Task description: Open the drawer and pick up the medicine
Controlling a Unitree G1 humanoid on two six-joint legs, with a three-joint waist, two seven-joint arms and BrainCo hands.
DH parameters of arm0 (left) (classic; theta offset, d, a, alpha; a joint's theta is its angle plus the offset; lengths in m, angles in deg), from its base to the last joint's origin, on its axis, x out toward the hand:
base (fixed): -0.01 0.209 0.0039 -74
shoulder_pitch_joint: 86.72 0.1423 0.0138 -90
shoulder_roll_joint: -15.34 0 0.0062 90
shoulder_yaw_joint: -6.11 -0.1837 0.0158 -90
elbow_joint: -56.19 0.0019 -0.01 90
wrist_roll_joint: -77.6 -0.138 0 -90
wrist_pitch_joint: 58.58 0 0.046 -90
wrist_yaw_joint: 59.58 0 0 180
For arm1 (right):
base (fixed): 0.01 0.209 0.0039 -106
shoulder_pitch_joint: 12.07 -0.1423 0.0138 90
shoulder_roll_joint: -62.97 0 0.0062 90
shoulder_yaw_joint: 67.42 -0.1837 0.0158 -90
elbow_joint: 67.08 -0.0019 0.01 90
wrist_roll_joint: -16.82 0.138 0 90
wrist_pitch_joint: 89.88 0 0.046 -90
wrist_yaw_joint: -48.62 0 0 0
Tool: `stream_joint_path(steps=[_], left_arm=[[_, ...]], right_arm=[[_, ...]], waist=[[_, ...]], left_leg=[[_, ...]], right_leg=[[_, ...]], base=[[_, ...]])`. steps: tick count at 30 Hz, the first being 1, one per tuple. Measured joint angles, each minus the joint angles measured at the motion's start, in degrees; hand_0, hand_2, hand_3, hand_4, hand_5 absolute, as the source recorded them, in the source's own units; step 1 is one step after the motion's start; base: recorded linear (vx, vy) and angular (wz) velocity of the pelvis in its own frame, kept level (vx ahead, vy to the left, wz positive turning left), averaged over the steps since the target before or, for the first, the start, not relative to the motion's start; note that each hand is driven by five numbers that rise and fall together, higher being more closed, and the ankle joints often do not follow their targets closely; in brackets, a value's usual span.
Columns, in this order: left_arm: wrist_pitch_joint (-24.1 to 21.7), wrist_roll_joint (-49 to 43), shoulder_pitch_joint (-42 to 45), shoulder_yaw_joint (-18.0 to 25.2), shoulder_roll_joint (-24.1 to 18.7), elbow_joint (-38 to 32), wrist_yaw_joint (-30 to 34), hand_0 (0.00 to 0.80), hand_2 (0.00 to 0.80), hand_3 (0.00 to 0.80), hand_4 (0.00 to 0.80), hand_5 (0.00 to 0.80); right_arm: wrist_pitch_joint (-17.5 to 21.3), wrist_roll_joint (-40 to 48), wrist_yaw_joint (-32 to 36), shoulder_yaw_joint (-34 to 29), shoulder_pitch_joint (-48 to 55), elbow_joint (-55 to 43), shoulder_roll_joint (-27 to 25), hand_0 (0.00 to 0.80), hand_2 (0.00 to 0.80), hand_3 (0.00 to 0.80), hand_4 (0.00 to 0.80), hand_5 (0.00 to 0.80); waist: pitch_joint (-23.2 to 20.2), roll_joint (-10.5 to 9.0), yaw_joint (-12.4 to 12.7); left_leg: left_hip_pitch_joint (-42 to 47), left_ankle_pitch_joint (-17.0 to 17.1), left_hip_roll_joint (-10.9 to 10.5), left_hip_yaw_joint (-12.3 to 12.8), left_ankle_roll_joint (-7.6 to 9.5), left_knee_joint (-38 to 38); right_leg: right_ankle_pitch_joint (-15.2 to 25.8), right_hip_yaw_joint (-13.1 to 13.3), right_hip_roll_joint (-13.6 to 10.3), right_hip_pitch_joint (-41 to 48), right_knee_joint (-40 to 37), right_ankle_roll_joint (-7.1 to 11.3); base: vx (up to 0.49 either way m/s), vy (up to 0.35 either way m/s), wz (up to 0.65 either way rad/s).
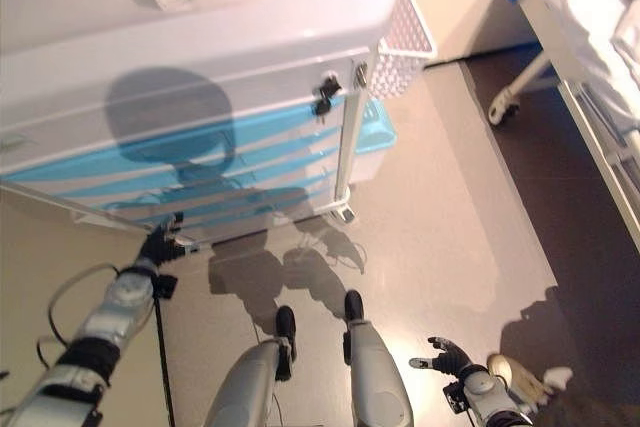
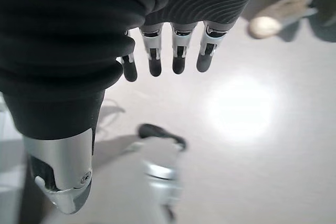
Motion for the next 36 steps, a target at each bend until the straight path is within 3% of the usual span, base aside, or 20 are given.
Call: stream_joint_path(steps=[4, 10, 15, 20, 36], left_arm=[[-0.86, 0.54, 7.34, 2.95, 4.26, 6.68, -0.44, 0.000, 0.000, 0.000, 0.000, 0.000], [-1.14, 2.56, 14.36, 3.12, 7.14, 11.94, 0.85, 0.000, 0.000, 0.000, 0.000, 0.000], [-1.37, 2.45, 14.27, 1.78, 8.76, 18.25, 3.44, 0.000, 0.000, 0.000, 0.000, 0.000], [-1.05, 2.51, 15.15, 1.73, 9.33, 21.10, 7.61, 0.000, 0.000, 0.000, 0.000, 0.000], [4.66, 15.24, 16.85, 1.95, 10.06, 24.40, 29.35, 0.000, 0.000, 0.000, 0.000, 0.000]], right_arm=[[0.53, 0.80, -1.48, -4.01, 1.33, -0.55, 0.48, 0.000, 0.000, 0.000, 0.000, 0.000], [1.40, 4.64, -1.47, -4.75, 2.89, -0.07, 1.02, 0.000, 0.000, 0.000, 0.000, 0.000], [1.22, 6.27, -0.19, -4.72, 3.96, 5.65, 3.08, 0.000, 0.000, 0.000, 0.000, 0.000], [0.59, 10.67, 3.88, -5.05, 4.65, 6.79, 3.93, 0.000, 0.000, 0.000, 0.000, 0.000], [-13.33, 32.46, 23.28, -8.54, 7.05, 9.01, 4.27, 0.000, 0.000, 0.000, 0.000, 0.000]], waist=[[-3.22, 1.06, 1.04], [-7.50, 1.33, 1.46], [-11.77, 0.90, 2.57], [-15.21, 0.27, 2.71], [-19.76, 0.55, 2.59]], left_leg=[[4.91, 2.11, 0.09, -2.16, -0.44, -5.57], [9.72, 3.48, 0.72, -5.13, -1.02, -10.03], [13.03, 4.00, 1.49, -6.89, -1.71, -11.88], [14.98, 3.88, 2.00, -6.81, -1.94, -12.78], [19.09, 3.75, 2.54, -6.68, -2.19, -15.86]], right_leg=[[-0.07, -2.41, -0.01, 4.82, -3.30, -0.20], [-0.35, -5.47, 0.14, 10.73, -7.42, -0.49], [0.06, -8.00, 0.98, 15.89, -11.12, -0.92], [-0.05, -8.79, 1.30, 18.46, -12.90, -1.19], [1.51, -8.99, 2.15, 23.79, -18.94, -1.42]], base=[[0.088, -0.074, 0.28], [0.084, -0.056, 0.28], [0.079, -0.034, 0.19], [0.069, -0.008, 0.09], [0.042, 0.010, 0.00]])
